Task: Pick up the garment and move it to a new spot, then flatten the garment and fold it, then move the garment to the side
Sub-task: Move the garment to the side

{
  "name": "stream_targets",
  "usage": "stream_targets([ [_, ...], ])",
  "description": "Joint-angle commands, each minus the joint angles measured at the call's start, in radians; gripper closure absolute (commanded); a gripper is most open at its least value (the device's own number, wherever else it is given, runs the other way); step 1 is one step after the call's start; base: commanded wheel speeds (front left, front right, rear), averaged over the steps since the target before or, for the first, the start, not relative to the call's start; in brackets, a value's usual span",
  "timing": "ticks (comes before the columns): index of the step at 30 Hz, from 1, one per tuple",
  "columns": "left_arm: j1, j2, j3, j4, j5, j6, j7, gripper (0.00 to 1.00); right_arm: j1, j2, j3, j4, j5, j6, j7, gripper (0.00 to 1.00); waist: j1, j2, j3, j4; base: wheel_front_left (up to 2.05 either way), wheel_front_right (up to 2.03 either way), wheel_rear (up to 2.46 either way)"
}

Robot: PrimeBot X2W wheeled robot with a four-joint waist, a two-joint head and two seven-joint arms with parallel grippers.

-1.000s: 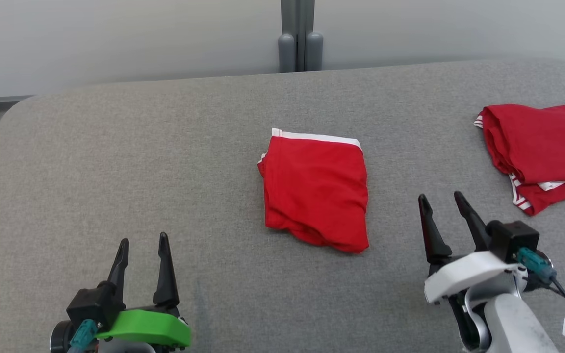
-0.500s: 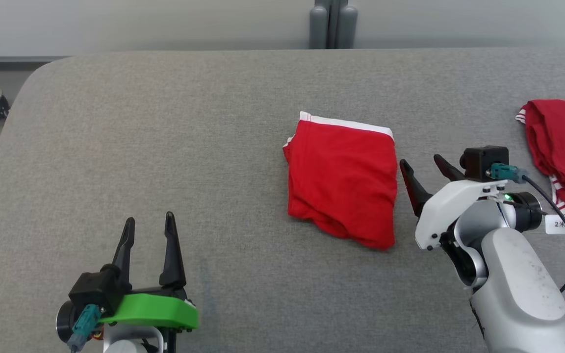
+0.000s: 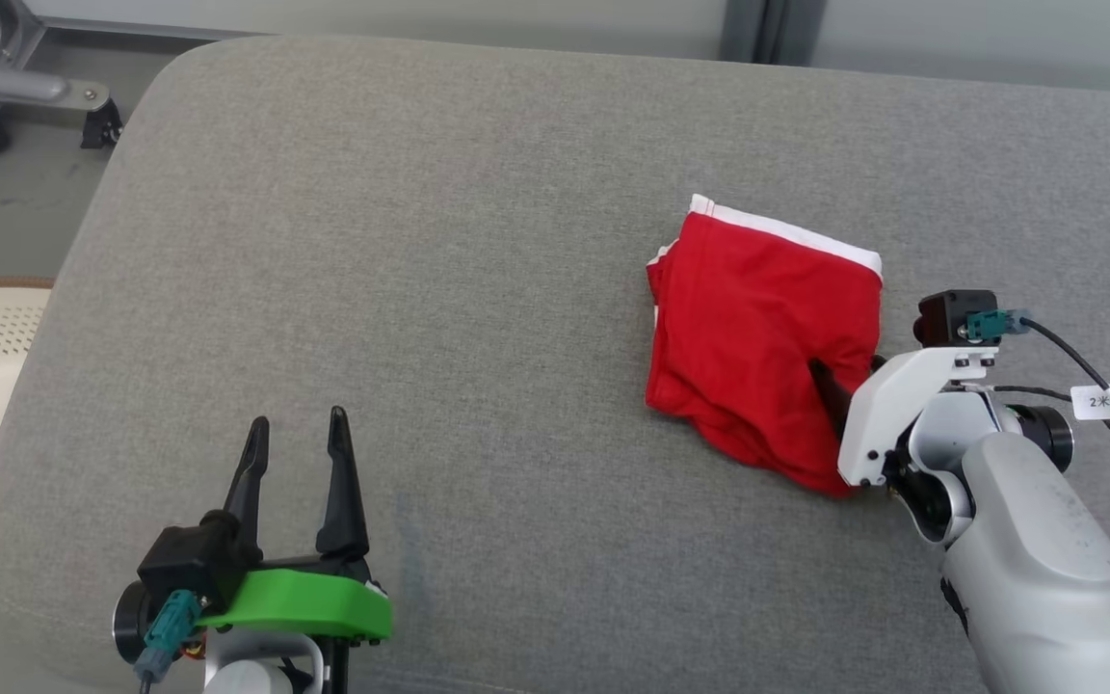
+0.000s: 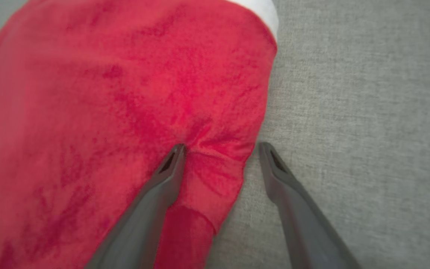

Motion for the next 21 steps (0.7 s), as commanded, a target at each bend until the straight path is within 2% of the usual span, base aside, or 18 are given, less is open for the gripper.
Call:
stream_targets([
  [1, -0.013, 0.001, 0.002, 0.001, 0.013, -0.002, -0.003, 0.0, -0.005, 0.003, 0.002, 0.023, 0.014, 0.0, 0.009, 0.0, 0.0, 0.0, 0.002, 0.014, 0.0, 0.0, 0.0],
  [3, -0.01, 0.001, 0.005, 0.002, 0.017, -0.004, -0.003, 0.0, -0.01, 0.004, 0.008, 0.05, 0.026, 0.0, 0.013, 0.0, 0.0, 0.0, -0.002, 0.015, 0.0, 0.0, 0.0],
  [4, -0.011, 0.001, 0.005, 0.002, 0.023, -0.006, -0.003, 0.0, -0.013, 0.006, 0.012, 0.058, 0.031, 0.0, 0.006, 0.05, 0.0, 0.0, -0.004, 0.013, 0.0, 0.0, 0.0],
  [5, -0.012, 0.001, 0.005, 0.002, 0.025, -0.008, -0.003, 0.0, -0.017, 0.008, 0.018, 0.065, 0.036, 0.0, 0.001, 0.42, 0.0, 0.0, -0.006, 0.011, 0.0, 0.0, 0.0],
  [6, -0.013, 0.001, 0.005, 0.003, 0.028, -0.012, -0.003, 0.0, -0.023, 0.011, 0.023, 0.069, 0.042, 0.0, -0.008, 0.63, 0.0, 0.0, -0.008, 0.007, 0.0, 0.0, 0.0],
  [7, -0.014, 0.001, 0.005, 0.003, 0.031, -0.012, -0.003, 0.0, -0.028, 0.01, 0.026, 0.071, 0.045, 0.0, -0.017, 0.78, 0.0, 0.0, -0.01, 0.003, 0.0, 0.0, 0.0],
  [8, -0.015, 0.001, 0.005, 0.002, 0.037, -0.015, -0.003, 0.0, -0.034, 0.007, 0.031, 0.074, 0.049, 0.0, -0.029, 1.0, 0.0, 0.0, -0.011, -0.004, 0.0, 0.0, 0.0],
  [15, -0.019, 0.001, 0.0, -0.008, 0.055, -0.026, -0.003, 0.0, -0.053, -0.028, 0.087, 0.049, 0.058, -0.001, -0.107, 1.0, 0.0, 0.0, -0.009, -0.092, 0.0, 0.0, 0.0],
  [21, -0.029, 0.001, -0.004, -0.029, 0.074, -0.028, -0.003, 0.0, -0.055, -0.088, 0.144, -0.011, 0.069, -0.001, -0.135, 1.0, 0.0, 0.0, 0.023, -0.234, 0.0, 0.0, 0.0],
])
